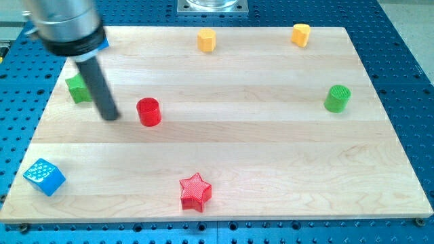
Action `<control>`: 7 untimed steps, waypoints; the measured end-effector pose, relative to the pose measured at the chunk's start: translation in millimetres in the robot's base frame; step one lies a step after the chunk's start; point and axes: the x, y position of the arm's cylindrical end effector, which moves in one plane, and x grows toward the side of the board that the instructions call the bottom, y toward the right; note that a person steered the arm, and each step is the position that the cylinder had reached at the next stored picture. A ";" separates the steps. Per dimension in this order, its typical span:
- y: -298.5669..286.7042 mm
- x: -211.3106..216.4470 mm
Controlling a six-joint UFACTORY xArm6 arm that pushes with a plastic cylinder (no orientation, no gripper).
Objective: Slide the red circle towards the bottom right side of the board
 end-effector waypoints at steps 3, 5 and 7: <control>99.4 14.8; 184.0 55.4; 287.4 87.4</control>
